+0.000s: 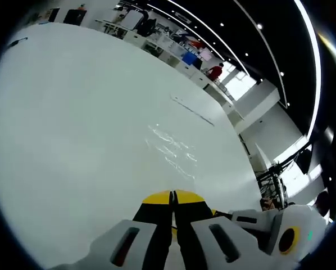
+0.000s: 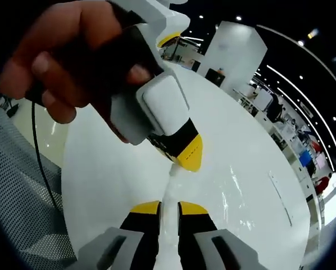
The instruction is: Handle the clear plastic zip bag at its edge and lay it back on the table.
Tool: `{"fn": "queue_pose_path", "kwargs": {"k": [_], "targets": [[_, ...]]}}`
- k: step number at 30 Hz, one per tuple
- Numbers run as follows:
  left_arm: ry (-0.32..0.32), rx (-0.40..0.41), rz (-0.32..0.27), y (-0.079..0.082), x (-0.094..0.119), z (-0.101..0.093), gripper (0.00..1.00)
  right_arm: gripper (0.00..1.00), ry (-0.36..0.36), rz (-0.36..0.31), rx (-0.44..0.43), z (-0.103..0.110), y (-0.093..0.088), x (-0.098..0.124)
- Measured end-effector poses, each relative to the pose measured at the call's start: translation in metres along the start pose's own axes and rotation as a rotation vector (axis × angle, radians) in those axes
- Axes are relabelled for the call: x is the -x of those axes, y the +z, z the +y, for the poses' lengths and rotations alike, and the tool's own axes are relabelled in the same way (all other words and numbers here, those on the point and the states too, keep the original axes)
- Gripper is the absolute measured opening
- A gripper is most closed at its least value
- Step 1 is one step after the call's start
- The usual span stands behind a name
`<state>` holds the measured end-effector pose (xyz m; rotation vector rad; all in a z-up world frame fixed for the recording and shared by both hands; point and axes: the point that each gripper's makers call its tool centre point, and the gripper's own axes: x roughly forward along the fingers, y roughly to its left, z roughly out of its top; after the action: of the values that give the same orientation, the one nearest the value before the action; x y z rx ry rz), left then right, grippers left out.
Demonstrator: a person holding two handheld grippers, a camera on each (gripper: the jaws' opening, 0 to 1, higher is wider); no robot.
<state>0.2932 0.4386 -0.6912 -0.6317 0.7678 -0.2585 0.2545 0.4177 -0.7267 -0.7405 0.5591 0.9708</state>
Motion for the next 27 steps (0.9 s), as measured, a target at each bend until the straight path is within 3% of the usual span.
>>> {"fn": "queue_pose_path", "kwargs": {"k": [7, 16, 27], "targets": [[0.0, 0.007, -0.005, 0.0, -0.002, 0.001, 0.0, 0.0, -0.017, 0.001, 0.003, -0.001, -0.003, 0.003], [-0.001, 0.0, 0.011, -0.008, -0.001, -0.001, 0.0, 0.0, -0.049, 0.015, 0.015, 0.001, -0.009, 0.006], [0.008, -0.198, 0.081, -0.02, -0.001, -0.002, 0.0, 0.0, -0.058, 0.055, 0.046, -0.001, -0.022, 0.01]]}}
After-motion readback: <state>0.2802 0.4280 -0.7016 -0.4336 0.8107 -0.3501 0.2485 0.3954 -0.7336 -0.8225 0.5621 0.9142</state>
